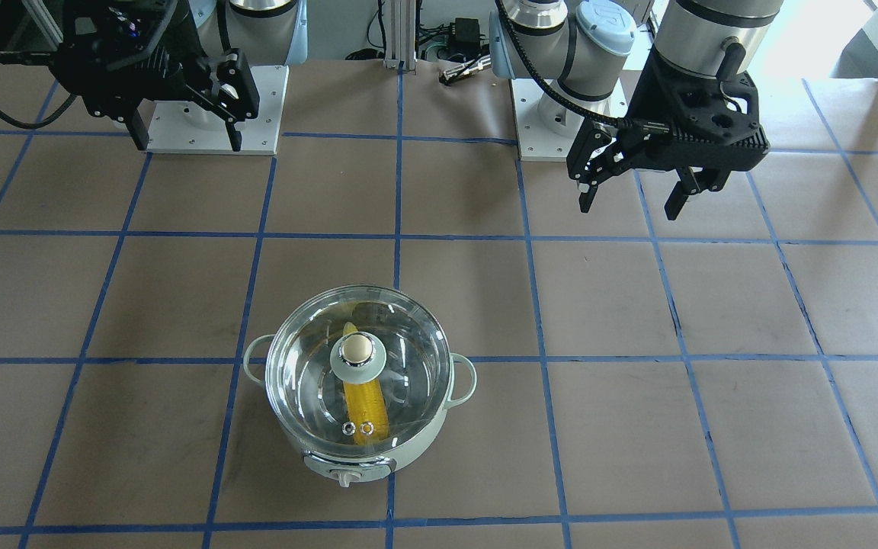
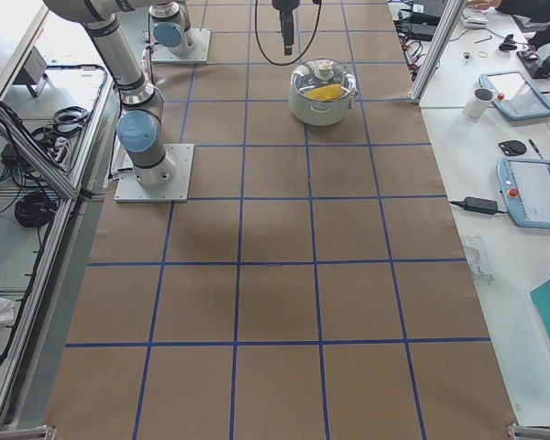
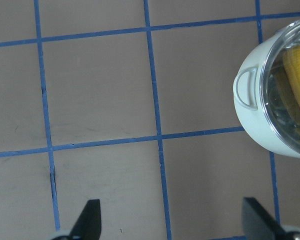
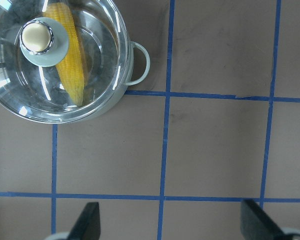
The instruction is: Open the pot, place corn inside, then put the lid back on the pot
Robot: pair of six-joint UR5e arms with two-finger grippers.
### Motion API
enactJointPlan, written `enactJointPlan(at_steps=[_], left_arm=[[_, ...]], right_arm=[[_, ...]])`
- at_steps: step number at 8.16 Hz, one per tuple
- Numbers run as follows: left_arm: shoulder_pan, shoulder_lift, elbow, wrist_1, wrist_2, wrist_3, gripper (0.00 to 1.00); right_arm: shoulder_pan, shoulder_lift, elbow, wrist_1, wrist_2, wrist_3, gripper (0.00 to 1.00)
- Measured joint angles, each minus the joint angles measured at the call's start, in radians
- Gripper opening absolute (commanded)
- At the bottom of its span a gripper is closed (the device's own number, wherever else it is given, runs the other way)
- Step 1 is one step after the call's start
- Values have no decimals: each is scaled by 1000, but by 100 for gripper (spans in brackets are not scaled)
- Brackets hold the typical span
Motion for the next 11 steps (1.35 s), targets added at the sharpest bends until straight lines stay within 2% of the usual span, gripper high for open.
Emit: enactJointPlan(at_steps=[11], left_arm=[[0,1,5,0,0,2,100]], right_arm=[[1,2,0,-24,-1,-16,100]])
